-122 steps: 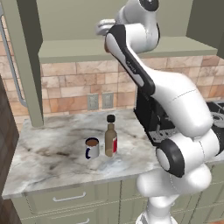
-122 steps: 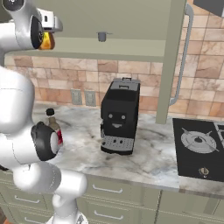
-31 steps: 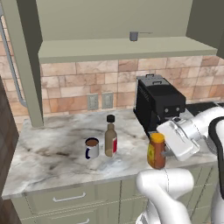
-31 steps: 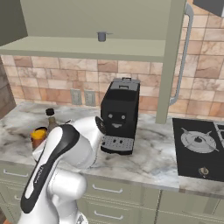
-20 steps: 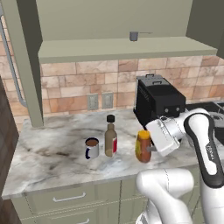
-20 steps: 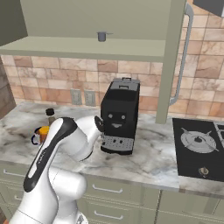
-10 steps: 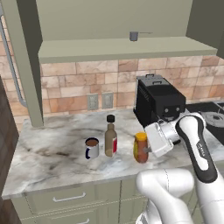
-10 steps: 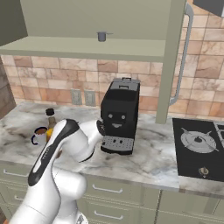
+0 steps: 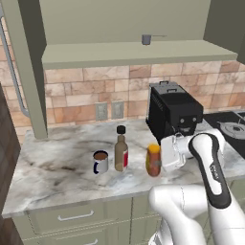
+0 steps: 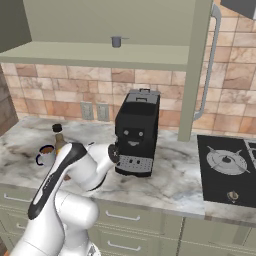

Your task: Pick the syrup bottle and honey bottle from the cabinet and place them next to the mug.

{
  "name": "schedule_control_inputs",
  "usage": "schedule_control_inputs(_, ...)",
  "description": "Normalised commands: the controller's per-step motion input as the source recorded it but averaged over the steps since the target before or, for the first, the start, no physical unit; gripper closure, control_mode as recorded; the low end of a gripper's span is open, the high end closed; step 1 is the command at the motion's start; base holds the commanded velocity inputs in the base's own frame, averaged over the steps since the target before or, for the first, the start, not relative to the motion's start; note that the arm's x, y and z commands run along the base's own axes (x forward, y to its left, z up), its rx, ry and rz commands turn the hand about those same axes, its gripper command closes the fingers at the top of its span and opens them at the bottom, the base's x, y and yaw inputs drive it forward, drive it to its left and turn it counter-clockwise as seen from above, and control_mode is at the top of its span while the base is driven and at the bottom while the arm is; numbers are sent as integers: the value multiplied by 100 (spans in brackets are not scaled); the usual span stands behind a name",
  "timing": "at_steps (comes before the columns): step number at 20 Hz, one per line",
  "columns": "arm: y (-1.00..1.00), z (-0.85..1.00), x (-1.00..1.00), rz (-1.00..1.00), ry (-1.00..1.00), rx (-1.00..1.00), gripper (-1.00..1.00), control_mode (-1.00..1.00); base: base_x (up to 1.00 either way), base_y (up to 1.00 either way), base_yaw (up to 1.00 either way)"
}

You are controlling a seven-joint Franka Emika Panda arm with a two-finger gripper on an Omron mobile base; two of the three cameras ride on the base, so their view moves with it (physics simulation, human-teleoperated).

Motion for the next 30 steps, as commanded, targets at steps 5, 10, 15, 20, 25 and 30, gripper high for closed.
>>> schedule_control_inputs(5,1,-4,30,0,-3,0,100,-100,0,0,0)
schedule_control_inputs(10,3,-11,2,0,0,0,100,-100,0,0,0)
schedule_control_inputs(15,1,-31,0,-1,0,0,100,-100,0,0,0)
schedule_control_inputs(20,0,-36,0,-3,0,0,100,-100,0,0,0)
schedule_control_inputs(25,0,-33,1,-3,0,0,100,-100,0,0,0)
schedule_control_inputs(30,15,-28,28,-7,0,-1,100,-100,0,0,0)
